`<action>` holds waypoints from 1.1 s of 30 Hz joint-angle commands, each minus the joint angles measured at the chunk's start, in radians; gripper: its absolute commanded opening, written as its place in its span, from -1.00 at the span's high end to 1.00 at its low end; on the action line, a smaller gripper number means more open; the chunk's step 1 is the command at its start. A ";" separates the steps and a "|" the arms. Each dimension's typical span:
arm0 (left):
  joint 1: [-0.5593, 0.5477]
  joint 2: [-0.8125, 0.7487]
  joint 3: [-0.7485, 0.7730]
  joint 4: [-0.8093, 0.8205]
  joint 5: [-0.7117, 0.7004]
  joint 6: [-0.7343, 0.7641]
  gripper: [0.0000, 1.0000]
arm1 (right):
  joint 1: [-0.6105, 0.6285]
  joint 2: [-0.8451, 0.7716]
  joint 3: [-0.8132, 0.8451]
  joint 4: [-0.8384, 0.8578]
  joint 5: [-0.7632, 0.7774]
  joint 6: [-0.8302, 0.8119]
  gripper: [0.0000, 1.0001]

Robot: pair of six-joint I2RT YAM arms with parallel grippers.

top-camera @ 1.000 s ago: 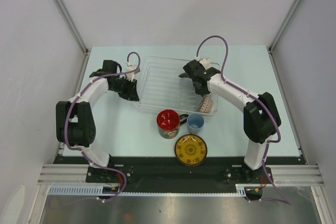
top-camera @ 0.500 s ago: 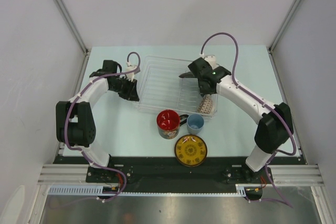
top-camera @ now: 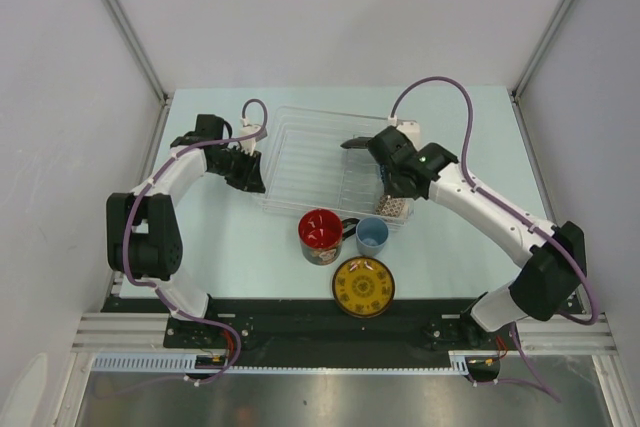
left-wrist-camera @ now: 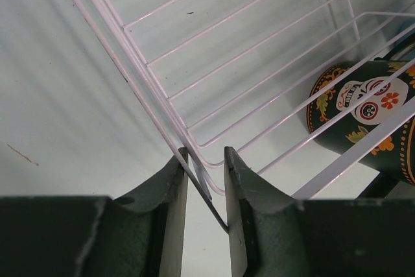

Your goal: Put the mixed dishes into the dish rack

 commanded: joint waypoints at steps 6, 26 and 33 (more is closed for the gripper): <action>-0.001 -0.025 0.050 -0.044 0.040 0.078 0.61 | 0.038 -0.011 -0.094 0.075 -0.059 0.073 1.00; -0.002 -0.019 0.061 -0.052 0.038 0.082 0.61 | -0.084 0.107 -0.136 0.250 -0.073 -0.014 1.00; -0.002 -0.019 0.073 -0.038 0.035 0.060 0.59 | -0.112 0.066 -0.139 0.241 -0.055 -0.034 1.00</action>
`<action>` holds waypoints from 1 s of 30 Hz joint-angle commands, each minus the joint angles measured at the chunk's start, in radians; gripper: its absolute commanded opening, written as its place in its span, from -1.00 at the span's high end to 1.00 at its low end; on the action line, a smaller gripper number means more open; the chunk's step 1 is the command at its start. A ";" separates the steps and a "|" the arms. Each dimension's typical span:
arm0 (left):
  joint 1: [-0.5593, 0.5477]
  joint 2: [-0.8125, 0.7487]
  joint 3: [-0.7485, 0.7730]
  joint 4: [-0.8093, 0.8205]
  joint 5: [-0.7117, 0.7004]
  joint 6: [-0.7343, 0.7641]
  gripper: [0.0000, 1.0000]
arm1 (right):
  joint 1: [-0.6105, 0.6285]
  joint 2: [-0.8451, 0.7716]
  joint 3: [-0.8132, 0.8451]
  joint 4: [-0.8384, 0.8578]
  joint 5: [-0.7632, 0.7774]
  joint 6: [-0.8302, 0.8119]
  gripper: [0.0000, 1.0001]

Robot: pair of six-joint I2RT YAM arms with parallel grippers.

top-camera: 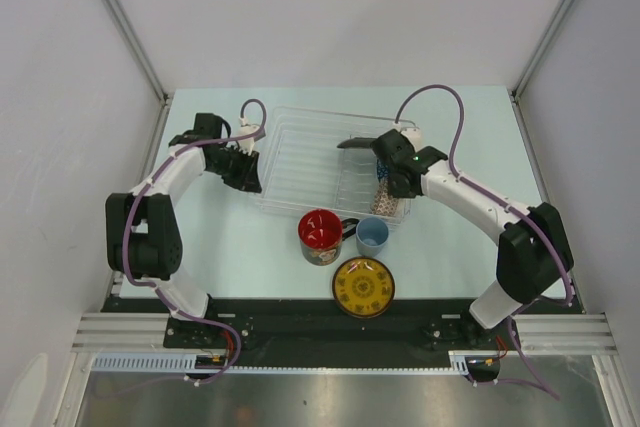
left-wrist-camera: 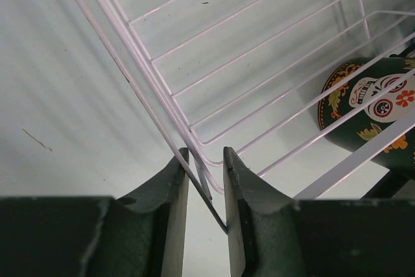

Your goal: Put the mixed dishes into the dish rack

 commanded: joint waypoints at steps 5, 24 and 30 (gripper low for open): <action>-0.007 -0.010 0.113 -0.013 0.087 0.003 0.32 | -0.091 -0.102 0.000 0.049 -0.055 -0.027 0.89; -0.003 -0.131 0.087 0.025 0.036 -0.057 -0.20 | -0.177 -0.019 0.019 0.037 -0.135 -0.030 0.81; 0.017 -0.105 0.044 0.070 0.021 -0.056 -0.16 | -0.214 0.030 0.020 0.086 -0.180 -0.047 0.90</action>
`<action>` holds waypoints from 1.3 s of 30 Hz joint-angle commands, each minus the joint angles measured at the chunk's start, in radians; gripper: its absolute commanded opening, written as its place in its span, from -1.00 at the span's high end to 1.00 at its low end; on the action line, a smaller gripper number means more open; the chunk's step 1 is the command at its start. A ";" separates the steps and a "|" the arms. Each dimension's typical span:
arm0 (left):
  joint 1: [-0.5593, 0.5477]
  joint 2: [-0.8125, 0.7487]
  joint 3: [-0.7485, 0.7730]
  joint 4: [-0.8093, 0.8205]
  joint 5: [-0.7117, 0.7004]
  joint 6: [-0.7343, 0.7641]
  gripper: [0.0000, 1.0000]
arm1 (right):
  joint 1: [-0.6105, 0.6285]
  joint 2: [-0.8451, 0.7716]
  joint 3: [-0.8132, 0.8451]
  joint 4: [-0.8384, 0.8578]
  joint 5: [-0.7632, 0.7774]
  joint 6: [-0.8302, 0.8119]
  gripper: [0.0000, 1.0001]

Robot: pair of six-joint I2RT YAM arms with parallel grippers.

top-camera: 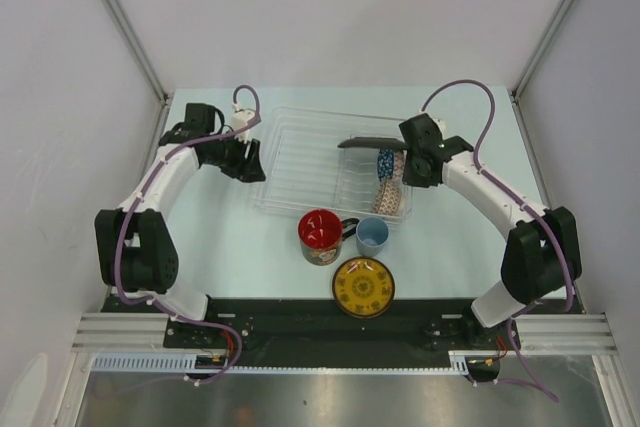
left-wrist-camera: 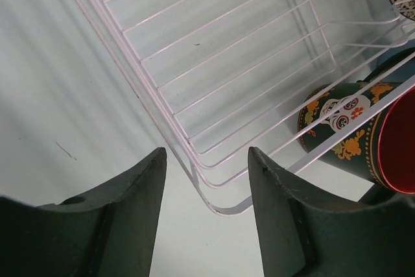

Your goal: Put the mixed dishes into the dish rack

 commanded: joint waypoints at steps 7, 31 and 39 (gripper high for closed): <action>0.027 0.027 -0.019 0.111 -0.023 -0.028 -0.11 | -0.061 0.153 0.086 0.097 -0.038 -0.037 1.00; 0.051 -0.065 0.208 0.021 -0.007 -0.097 -0.18 | -0.079 -0.257 0.104 -0.079 -0.230 -0.015 -0.53; -0.033 -0.341 0.115 -0.344 0.050 0.223 -0.23 | -0.019 -0.631 -0.319 -0.161 -0.539 0.079 -0.34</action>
